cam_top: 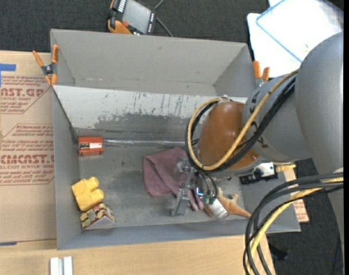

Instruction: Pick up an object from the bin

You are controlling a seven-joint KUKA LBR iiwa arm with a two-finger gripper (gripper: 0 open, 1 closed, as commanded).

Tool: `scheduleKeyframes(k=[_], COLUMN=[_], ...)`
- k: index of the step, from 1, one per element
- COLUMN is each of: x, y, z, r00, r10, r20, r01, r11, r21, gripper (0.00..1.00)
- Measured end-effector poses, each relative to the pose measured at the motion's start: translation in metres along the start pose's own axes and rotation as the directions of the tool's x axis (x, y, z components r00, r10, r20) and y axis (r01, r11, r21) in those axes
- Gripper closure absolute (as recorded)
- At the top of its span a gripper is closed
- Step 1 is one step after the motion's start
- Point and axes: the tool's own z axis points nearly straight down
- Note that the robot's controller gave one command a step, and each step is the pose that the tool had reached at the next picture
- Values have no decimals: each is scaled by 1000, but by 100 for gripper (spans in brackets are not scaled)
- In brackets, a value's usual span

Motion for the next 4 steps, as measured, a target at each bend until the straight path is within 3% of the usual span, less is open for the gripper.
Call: scheduleKeyframes(k=[1, 3, 4], x=[29, 30, 29], y=[33, 33, 33], z=[-8, -18, -44], r00=[968, 968, 968], r10=[-250, -250, -250], r20=[-9, -11, -11], r01=[250, 250, 250], r11=[968, 968, 968], r21=[1, 1, 1], gripper=[100, 100, 100])
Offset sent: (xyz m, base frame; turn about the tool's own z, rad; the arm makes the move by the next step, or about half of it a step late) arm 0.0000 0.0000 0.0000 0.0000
